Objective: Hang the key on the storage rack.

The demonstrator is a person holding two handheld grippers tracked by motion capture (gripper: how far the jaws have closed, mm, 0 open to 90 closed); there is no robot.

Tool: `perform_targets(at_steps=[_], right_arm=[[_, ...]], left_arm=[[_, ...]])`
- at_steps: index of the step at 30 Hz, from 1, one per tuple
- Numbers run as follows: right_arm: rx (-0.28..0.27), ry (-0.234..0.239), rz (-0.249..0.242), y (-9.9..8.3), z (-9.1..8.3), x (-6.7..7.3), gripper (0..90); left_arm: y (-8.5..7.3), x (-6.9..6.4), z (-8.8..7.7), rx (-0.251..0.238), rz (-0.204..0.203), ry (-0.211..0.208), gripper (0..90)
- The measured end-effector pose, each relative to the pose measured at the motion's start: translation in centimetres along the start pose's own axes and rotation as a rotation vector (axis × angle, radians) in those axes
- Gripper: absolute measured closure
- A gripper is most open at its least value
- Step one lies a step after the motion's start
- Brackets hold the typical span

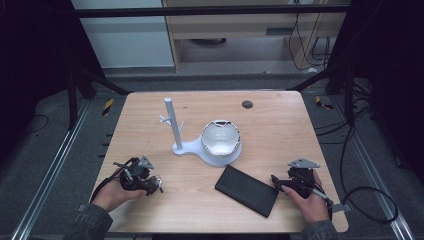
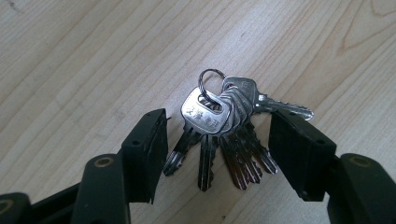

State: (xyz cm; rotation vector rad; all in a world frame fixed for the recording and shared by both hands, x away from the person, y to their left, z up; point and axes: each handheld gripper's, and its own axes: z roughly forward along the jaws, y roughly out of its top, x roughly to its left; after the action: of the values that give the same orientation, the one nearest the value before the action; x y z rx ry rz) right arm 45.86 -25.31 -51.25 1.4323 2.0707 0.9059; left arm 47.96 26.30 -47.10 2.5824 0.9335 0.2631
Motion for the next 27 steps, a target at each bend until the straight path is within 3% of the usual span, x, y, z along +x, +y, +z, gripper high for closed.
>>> perform_targets(at_steps=[6,11,14,17,23,27], right_arm=[[0.001,0.006,0.002,0.0,0.0,0.1,7.2],[-0.002,0.006,-0.002,0.0,0.0,0.2,7.2],[-0.002,0.006,-0.002,0.0,0.0,0.3,7.2],[0.002,0.011,0.002,0.0,-0.1,0.4,7.2],[0.000,0.013,0.002,0.0,-0.1,0.4,7.2],[0.001,0.012,-0.007,0.0,0.0,0.5,7.2]], left_arm=[[0.0,0.4,0.1,0.010,-0.016,-0.026,48.3],[0.1,0.1,-0.1,0.033,-0.019,-0.020,68.2],[0.4,-0.4,-0.2,0.051,-0.005,0.008,79.5],[0.7,-0.9,-0.3,0.056,0.004,0.031,80.3],[1.2,-1.3,-0.7,0.055,0.015,0.038,84.8],[1.2,-0.8,-1.1,0.060,-0.006,0.035,89.4]])
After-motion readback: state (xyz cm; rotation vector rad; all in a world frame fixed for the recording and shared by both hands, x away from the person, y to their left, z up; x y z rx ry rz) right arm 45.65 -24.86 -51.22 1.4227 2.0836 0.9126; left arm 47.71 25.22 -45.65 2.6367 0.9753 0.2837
